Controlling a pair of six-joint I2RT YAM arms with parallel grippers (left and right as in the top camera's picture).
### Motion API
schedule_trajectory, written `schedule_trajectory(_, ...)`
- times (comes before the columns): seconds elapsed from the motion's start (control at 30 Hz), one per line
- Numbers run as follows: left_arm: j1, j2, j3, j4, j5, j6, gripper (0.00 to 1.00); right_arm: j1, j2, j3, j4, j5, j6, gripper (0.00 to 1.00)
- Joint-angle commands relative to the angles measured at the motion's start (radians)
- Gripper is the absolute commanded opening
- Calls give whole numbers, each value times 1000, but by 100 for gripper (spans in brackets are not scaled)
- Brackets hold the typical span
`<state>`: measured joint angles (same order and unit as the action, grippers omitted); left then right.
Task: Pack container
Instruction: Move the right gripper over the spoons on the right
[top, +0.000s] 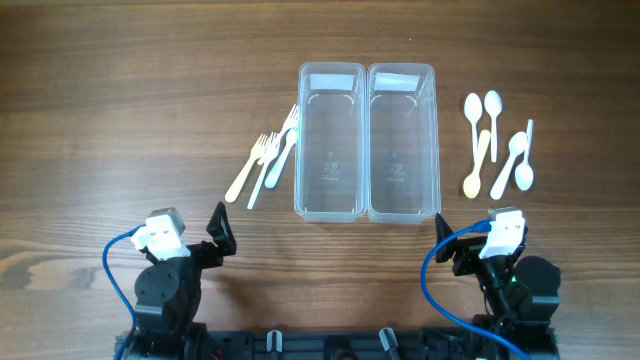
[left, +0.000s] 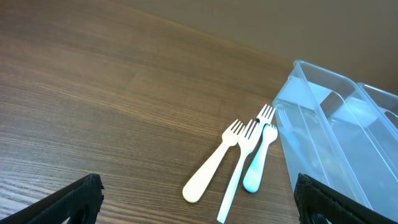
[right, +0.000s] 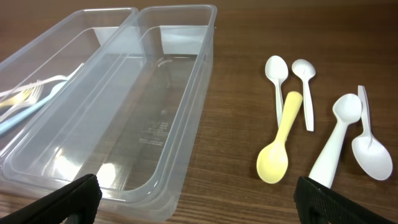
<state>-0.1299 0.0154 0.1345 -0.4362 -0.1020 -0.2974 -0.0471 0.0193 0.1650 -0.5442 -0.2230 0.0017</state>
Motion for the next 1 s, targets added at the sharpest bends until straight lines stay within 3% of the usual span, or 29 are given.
schedule_trajectory(0.0,-4,-11,-8,6,19,-1,100,5,-12,-7,2,10,1,100)
schedule_trajectory(0.23,-4,-11,-8,6,20,-2,100,5,-12,-7,2,-8,50,100)
schedule_trajectory(0.33,-4,-8,-7,3,30,-2,100,5,-12,-7,1,-10,230,100)
schedule_trajectory(0.4,-4,-6,-6,2,94,-2,100,5,-12,-7,7,-15,409,100)
schedule_trajectory(0.43,-4,-5,-3,2,129,-2,100,5,-12,-6,18,-39,433,100)
schedule_trajectory(0.57,-3,32,44,-10,187,-5,100,5,0,49,47,-127,396,100)
schedule_trajectory(0.73,-3,179,168,-30,117,6,100,5,120,227,39,-76,359,100)
schedule_trajectory(0.97,-3,556,438,-58,58,38,100,5,544,593,-126,27,277,100)
